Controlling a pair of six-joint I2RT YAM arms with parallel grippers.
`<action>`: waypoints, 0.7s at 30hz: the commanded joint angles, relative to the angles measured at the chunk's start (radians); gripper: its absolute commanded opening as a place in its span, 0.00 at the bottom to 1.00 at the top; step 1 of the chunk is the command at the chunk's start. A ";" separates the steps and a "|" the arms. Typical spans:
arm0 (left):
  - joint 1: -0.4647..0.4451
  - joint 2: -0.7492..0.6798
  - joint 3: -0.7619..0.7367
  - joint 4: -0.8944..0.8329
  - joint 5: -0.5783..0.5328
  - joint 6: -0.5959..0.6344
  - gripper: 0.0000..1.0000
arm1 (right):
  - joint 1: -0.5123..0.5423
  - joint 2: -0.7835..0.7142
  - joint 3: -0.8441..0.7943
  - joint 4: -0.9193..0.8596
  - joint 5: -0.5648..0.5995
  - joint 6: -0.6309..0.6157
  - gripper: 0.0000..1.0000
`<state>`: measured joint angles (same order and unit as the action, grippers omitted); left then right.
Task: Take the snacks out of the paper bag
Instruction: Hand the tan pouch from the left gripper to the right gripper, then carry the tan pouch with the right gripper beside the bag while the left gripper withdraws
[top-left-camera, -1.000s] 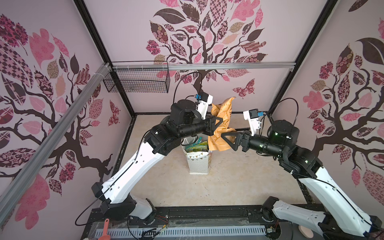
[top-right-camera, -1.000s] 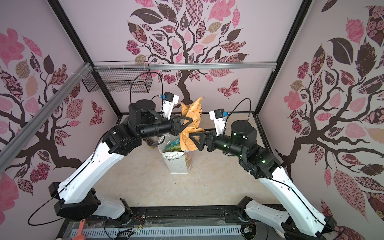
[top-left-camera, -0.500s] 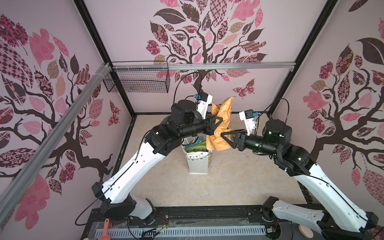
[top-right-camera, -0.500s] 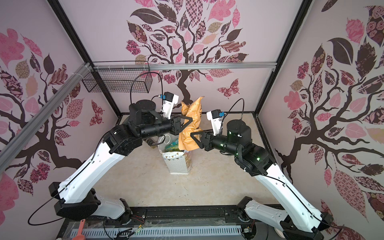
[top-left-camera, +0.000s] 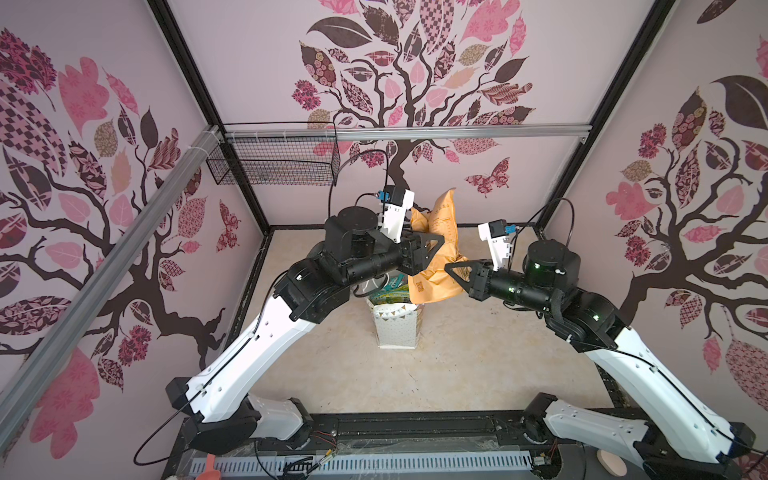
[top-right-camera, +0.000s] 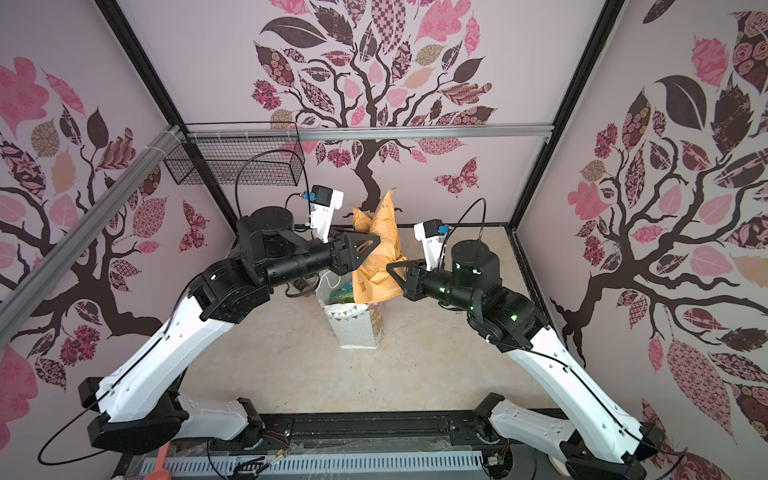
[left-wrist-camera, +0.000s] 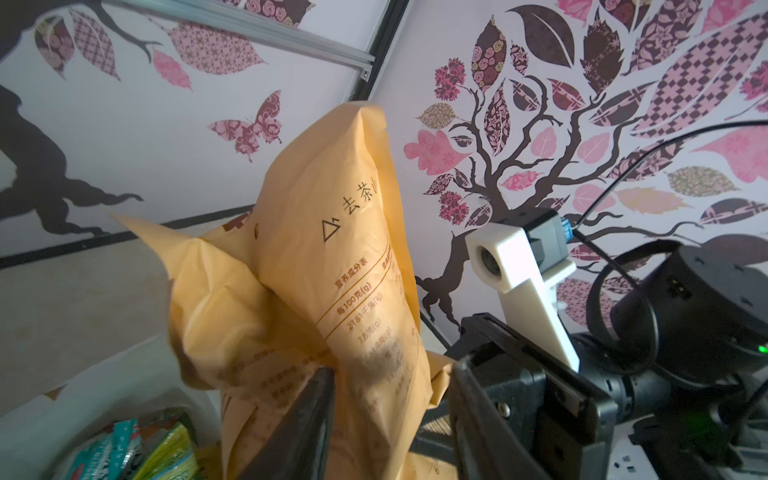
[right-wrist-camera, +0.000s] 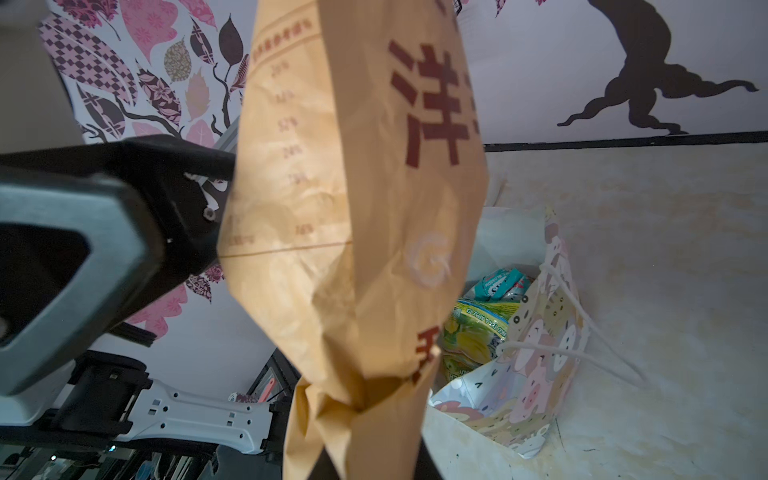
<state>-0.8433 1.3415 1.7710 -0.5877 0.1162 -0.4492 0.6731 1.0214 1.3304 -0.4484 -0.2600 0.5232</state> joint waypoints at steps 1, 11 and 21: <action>-0.003 -0.057 -0.054 0.076 -0.028 0.052 0.56 | 0.006 0.006 0.026 0.051 0.038 0.002 0.02; -0.003 -0.294 -0.275 0.179 0.023 0.294 0.90 | -0.028 0.113 0.135 0.083 0.163 -0.038 0.00; -0.002 -0.453 -0.383 0.091 0.074 0.527 0.99 | -0.377 0.276 0.208 0.176 -0.117 0.059 0.00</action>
<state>-0.8433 0.9123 1.4254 -0.4603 0.1562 -0.0380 0.3668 1.2598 1.4994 -0.3401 -0.2653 0.5442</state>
